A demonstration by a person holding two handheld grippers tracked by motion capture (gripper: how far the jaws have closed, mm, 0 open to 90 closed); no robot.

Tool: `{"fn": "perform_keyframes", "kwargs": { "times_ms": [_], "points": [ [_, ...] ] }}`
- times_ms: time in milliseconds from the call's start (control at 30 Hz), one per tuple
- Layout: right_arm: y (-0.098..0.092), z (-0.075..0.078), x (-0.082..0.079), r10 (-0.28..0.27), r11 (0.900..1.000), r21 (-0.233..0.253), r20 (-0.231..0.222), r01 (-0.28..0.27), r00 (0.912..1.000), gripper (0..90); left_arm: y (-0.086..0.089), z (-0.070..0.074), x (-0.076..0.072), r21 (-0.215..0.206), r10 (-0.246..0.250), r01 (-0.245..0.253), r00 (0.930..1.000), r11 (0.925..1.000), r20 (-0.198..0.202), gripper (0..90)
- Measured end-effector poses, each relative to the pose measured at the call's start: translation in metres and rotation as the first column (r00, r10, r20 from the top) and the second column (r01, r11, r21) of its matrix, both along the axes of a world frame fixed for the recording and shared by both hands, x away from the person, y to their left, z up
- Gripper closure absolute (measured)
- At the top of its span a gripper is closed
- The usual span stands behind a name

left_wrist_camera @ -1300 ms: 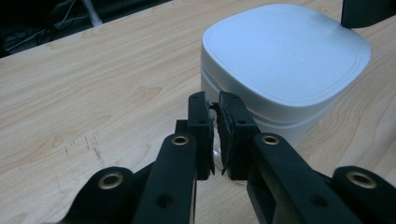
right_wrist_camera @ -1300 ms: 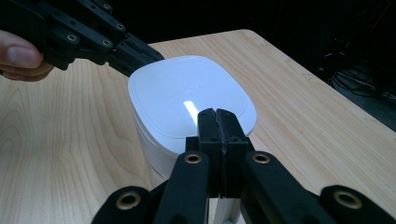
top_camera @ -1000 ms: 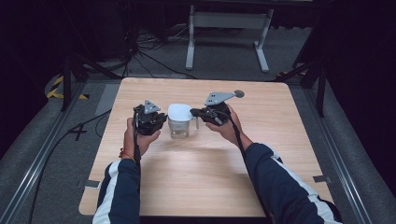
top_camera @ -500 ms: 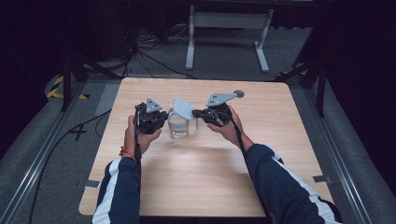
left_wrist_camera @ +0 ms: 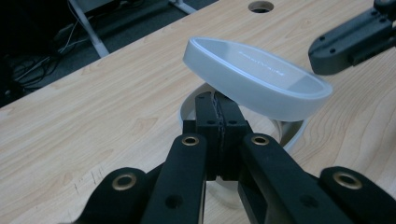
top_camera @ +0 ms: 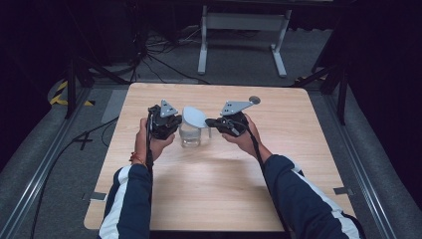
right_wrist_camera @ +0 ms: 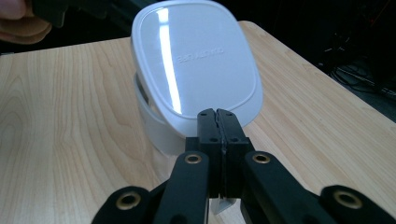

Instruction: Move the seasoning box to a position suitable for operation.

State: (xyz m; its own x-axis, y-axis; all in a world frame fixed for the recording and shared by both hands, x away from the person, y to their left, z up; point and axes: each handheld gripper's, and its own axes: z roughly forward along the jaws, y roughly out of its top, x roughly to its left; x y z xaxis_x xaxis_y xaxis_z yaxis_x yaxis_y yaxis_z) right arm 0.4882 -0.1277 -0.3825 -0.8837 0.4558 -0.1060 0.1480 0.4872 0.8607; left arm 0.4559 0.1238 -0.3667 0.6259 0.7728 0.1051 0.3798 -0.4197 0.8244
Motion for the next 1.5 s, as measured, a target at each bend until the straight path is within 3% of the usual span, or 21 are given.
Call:
{"fn": "perform_keyframes", "kwargs": {
  "times_ms": [67,367,500,667,1000,1100,1133,1500],
  "points": [
    [-0.003,0.001,-0.003,0.005,1.0,-0.011,0.003,-0.005,1.0,89.8,-0.003,0.003,0.0,0.004,-0.004,0.004,0.9998,1.0,0.017,89.5],
    [-0.024,0.003,-0.018,0.004,0.998,-0.06,0.002,-0.004,1.0,89.7,-0.016,0.014,0.003,0.034,-0.046,0.045,0.9986,0.9984,0.027,89.4],
    [-0.041,0.002,-0.028,0.0,0.997,-0.08,-0.007,0.0,1.0,89.7,-0.025,0.02,0.005,0.058,-0.077,0.075,0.9963,0.9955,0.039,89.4],
    [-0.066,-0.005,-0.038,-0.028,0.995,-0.1,-0.029,0.025,0.9992,89.7,-0.036,0.022,0.009,0.058,-0.097,0.094,0.9944,0.9939,0.042,89.1],
    [-0.106,-0.013,-0.056,-0.062,0.993,-0.101,-0.053,0.056,0.9967,89.7,-0.058,0.026,0.013,0.095,-0.14,0.135,0.9891,0.9863,0.045,88.8],
    [-0.114,-0.014,-0.061,-0.072,0.992,-0.103,-0.055,0.066,0.9959,89.7,-0.065,0.026,0.015,0.081,-0.145,0.14,0.988,0.9867,0.053,88.8],
    [-0.117,-0.014,-0.062,-0.074,0.992,-0.104,-0.058,0.068,0.9956,89.6,-0.066,0.026,0.016,0.1,-0.153,0.148,0.9871,0.9839,0.047,88.9],
    [-0.132,-0.013,-0.07,-0.103,0.99,-0.098,-0.062,0.097,0.9927,89.5,-0.053,0.029,0.014,0.086,-0.14,0.135,0.9886,0.987,0.054,86.8]
  ]
}}
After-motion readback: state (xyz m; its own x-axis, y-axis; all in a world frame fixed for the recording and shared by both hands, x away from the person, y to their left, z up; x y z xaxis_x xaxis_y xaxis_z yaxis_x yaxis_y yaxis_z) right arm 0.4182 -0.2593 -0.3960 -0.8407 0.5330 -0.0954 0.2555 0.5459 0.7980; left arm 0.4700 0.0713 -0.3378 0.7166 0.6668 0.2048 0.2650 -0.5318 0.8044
